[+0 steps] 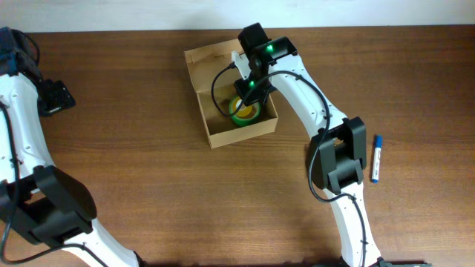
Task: Pack container
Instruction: 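Carry the yellow tape into the box, inside the green roll, then release the yellow tape and move the right gripper to the stapler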
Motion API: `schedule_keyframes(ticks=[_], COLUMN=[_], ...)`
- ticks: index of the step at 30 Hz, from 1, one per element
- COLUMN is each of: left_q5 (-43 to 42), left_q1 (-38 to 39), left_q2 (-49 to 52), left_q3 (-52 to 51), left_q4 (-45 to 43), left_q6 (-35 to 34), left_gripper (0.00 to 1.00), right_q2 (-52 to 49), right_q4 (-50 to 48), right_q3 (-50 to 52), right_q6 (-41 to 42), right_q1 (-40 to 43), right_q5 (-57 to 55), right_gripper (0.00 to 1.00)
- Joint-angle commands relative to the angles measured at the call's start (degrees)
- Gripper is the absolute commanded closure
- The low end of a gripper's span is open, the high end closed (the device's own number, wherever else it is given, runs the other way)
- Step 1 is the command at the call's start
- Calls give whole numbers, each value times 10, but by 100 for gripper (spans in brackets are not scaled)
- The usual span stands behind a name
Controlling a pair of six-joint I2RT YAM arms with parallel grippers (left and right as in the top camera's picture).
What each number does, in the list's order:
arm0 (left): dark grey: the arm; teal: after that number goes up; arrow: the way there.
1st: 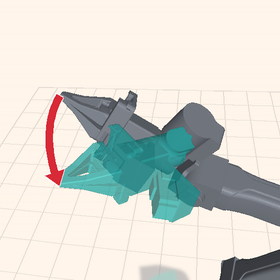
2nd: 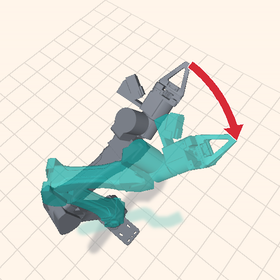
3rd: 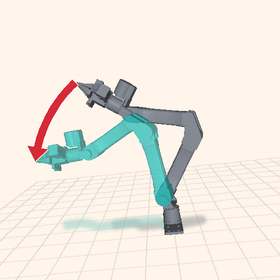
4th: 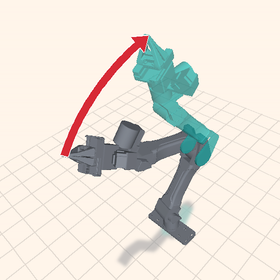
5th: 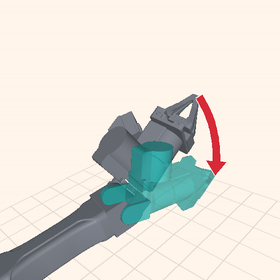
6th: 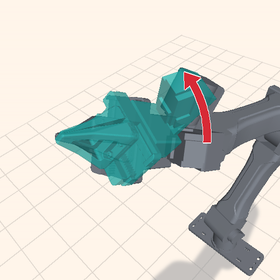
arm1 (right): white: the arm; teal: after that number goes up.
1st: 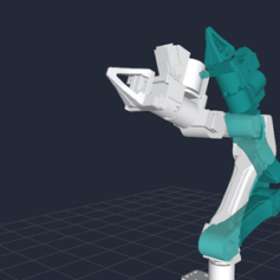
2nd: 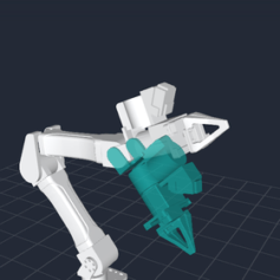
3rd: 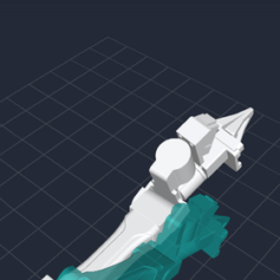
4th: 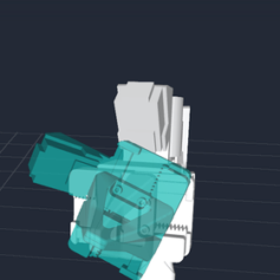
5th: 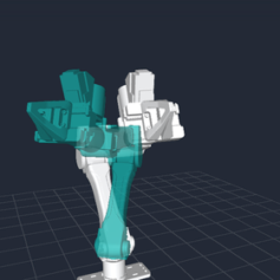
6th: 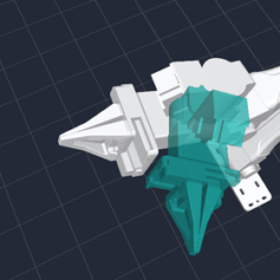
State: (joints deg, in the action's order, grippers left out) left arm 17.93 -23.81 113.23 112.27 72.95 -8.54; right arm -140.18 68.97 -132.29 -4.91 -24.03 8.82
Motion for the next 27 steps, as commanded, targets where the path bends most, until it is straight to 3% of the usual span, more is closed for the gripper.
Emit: schedule_keyframes(ticks=[1, 12, 16, 17, 21, 23, 27], left_q5=[-2, -2, -2, -2, -2, -2, -2], left_q1=[-3, -3, -3, -3, -3, -3, -3], left_q2=[-4, -4, -4, -4, -4, -4, -4], left_q3=[-2, -2, -2, -2, -2, -2, -2], left_q4=[-1, -1, -1, -1, -1, -1, -1], left_q6=[9, 9, 9, 9, 9, 9, 9], left_gripper=[0, 0, 0, 0, 0, 0, 0], right_q2=[-10, -10, -10, -10, -10, -10, -7], right_q4=[-14, -28, -22, -22, -19, -19, -1], right_q3=[0, 0, 0, 0, 0, 0, -3], right_q6=[-5, -5, -5, -5, -5, -5, -4], right_q1=[5, 5, 4, 4, 4, 4, 4], right_q5=[-23, -25, -42, -42, -42, -42, -42], right_gripper=[96, 96, 74, 73, 75, 87, 96])
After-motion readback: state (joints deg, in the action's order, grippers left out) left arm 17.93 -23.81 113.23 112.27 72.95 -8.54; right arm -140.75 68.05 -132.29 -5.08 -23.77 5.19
